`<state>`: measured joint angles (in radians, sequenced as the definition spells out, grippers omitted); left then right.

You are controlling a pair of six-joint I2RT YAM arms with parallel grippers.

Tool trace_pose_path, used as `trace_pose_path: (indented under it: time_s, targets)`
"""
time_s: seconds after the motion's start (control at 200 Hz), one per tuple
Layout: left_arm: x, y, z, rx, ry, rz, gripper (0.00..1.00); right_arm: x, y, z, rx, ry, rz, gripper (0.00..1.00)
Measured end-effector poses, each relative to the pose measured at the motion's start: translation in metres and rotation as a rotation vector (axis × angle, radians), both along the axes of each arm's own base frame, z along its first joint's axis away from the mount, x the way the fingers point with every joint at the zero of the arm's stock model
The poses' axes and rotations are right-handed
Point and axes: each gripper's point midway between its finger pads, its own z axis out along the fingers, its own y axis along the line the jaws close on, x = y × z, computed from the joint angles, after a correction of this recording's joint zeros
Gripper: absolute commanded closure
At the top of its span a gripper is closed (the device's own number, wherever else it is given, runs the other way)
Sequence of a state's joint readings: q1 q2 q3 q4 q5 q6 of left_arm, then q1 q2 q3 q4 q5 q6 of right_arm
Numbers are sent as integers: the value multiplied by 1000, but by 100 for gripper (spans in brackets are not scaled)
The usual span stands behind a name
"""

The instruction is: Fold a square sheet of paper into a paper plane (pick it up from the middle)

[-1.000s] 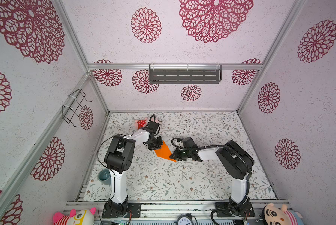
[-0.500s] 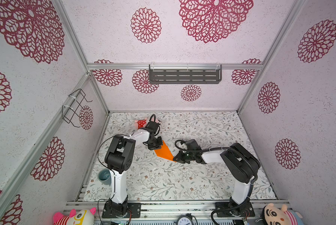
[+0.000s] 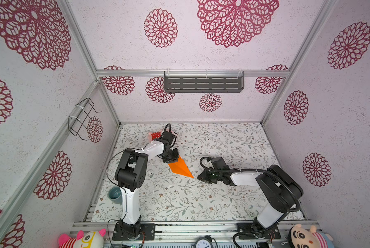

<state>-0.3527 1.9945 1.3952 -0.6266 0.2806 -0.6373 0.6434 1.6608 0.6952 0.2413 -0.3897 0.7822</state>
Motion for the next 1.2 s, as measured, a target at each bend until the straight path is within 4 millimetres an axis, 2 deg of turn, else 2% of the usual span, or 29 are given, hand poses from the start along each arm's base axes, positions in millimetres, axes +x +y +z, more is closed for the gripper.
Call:
trace_pose_path:
  time_s: [0.07, 0.175, 0.265, 0.335, 0.465, 0.645, 0.731, 0.951, 1.201]
  targets:
    - [1, 0, 26, -36, -66, 24, 60, 8, 3, 9, 11, -55, 4, 64]
    - [-7, 4, 65, -99, -177, 65, 50, 22, 9, 21, 21, -129, 15, 61]
    - [-15, 9, 76, -147, -228, 110, 43, 37, 20, 32, 36, -193, 32, 59]
    - [-20, 10, 68, -181, -227, 138, 40, 50, 29, 39, 49, -235, 40, 56]
    - [-29, 6, 36, -243, -163, 189, 40, 64, 38, 48, 66, -293, 48, 48]
    - [-22, -4, 10, -319, -112, 254, 40, 75, 45, 59, 84, -333, 43, 46]
    - [-18, -8, 6, -354, -106, 277, 40, 79, 48, 60, 91, -343, 42, 46]
    - [-14, -19, -7, -444, -80, 301, 51, 81, 49, 61, 102, -351, 39, 47]
    - [-7, -31, -3, -542, -122, 277, 67, 81, 49, 60, 104, -345, 35, 49]
